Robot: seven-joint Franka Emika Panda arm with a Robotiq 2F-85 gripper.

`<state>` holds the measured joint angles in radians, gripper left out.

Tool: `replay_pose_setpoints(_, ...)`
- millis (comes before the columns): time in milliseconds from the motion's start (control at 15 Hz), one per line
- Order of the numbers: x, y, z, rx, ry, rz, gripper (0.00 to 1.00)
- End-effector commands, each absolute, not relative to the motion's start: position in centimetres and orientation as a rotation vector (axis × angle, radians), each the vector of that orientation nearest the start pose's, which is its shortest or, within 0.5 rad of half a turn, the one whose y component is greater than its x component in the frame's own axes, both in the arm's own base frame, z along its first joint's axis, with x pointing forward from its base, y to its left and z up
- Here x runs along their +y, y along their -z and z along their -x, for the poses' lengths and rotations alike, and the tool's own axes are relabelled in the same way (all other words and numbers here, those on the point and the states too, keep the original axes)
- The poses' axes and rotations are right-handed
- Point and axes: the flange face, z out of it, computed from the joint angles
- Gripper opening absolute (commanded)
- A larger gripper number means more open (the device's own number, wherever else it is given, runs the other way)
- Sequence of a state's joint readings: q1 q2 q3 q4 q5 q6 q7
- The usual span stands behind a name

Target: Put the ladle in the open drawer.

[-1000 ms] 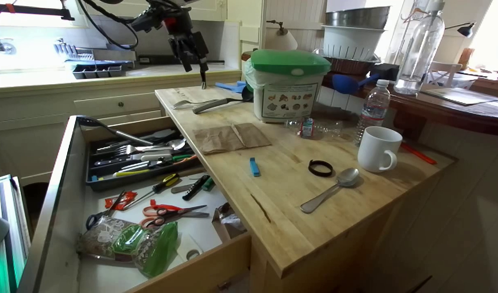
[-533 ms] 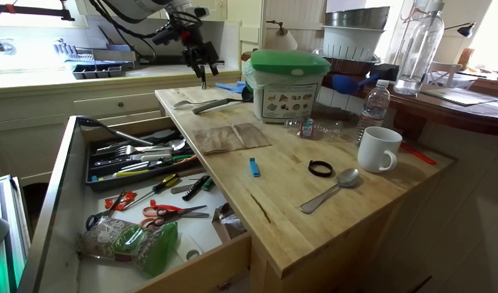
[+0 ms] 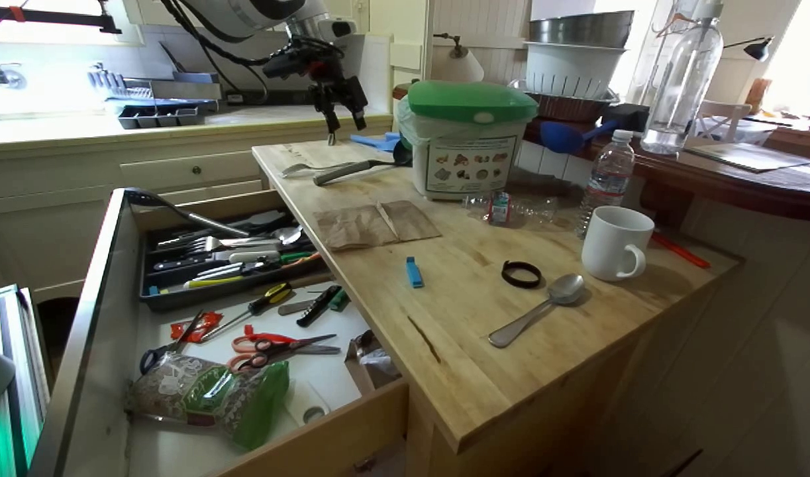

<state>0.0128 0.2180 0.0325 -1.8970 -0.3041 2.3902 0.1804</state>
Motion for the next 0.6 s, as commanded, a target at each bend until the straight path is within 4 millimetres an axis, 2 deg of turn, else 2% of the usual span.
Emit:
replay_pose_setpoints(0,1.8,-38.3,-65.9,-0.074,0.507,3.185,1.00)
replay_pose_setpoints(267,2.5,-35.4,-67.9,-0.151,0.459,3.163,1.00)
replay_pose_setpoints(533,4.2,-33.6,-69.8,-0.197,0.441,3.165,1.00)
